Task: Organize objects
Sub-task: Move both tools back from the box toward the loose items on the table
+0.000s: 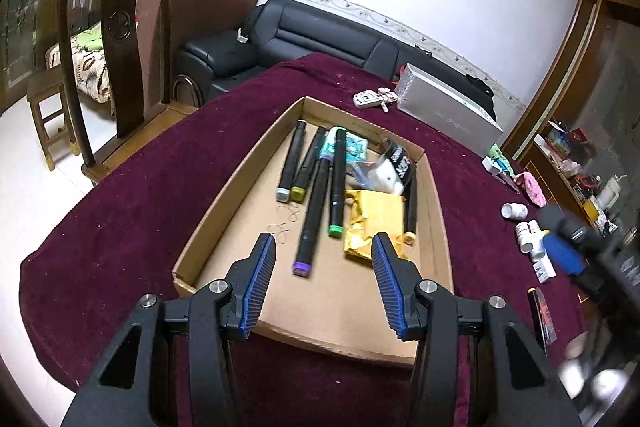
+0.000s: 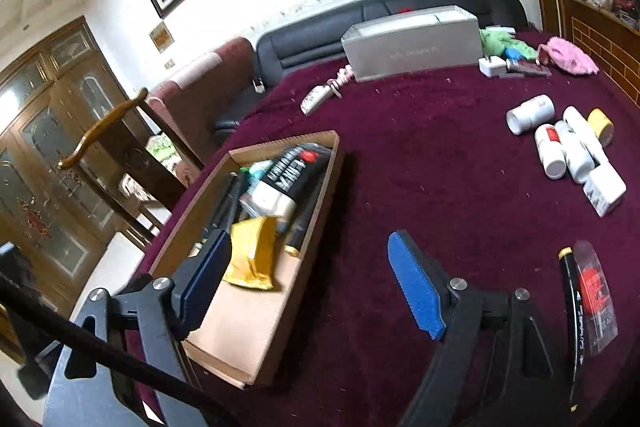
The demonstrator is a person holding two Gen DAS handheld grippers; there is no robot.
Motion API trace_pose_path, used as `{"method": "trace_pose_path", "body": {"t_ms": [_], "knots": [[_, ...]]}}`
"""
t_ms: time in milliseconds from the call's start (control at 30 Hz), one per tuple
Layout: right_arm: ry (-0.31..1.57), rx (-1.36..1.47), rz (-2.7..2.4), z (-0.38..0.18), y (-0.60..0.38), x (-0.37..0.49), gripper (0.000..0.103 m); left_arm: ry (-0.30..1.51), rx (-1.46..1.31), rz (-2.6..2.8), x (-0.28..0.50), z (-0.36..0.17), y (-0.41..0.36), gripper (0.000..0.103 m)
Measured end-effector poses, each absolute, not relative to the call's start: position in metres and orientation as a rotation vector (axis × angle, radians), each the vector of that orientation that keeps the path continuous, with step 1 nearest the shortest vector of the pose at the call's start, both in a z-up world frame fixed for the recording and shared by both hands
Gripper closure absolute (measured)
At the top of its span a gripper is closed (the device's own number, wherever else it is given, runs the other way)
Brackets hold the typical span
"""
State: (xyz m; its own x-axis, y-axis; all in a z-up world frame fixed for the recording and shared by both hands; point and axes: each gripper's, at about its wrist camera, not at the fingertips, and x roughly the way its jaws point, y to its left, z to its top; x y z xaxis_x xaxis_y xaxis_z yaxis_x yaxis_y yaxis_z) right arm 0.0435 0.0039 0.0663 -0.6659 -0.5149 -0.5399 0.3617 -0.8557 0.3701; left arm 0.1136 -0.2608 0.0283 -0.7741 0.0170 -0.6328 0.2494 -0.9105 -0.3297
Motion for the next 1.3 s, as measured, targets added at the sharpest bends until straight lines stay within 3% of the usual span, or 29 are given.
{"method": "trace_pose_path", "body": {"t_ms": [200,800,1167,1300], "knots": [[-0.295,0.753,-2.484,0.1,-0.01,0.055,0.021,0.662,0.981,-2.764,0.115,0.022,-0.274,0.059],[-0.146,0.947,-2.382,0.06,-0.065,0.046,0.021,0.756,1.0,-2.741,0.118,0.001,-0.298,0.059],[-0.11,0.959,-2.472,0.054,-0.028,0.044,0.021,0.62,0.901,-2.834,0.128,0.032,-0.279,0.059],[-0.151,0.996,-2.577,0.044,0.034,0.042,0.021,0.522,0.877,-2.913,0.128,0.052,-0.251,0.049]]}}
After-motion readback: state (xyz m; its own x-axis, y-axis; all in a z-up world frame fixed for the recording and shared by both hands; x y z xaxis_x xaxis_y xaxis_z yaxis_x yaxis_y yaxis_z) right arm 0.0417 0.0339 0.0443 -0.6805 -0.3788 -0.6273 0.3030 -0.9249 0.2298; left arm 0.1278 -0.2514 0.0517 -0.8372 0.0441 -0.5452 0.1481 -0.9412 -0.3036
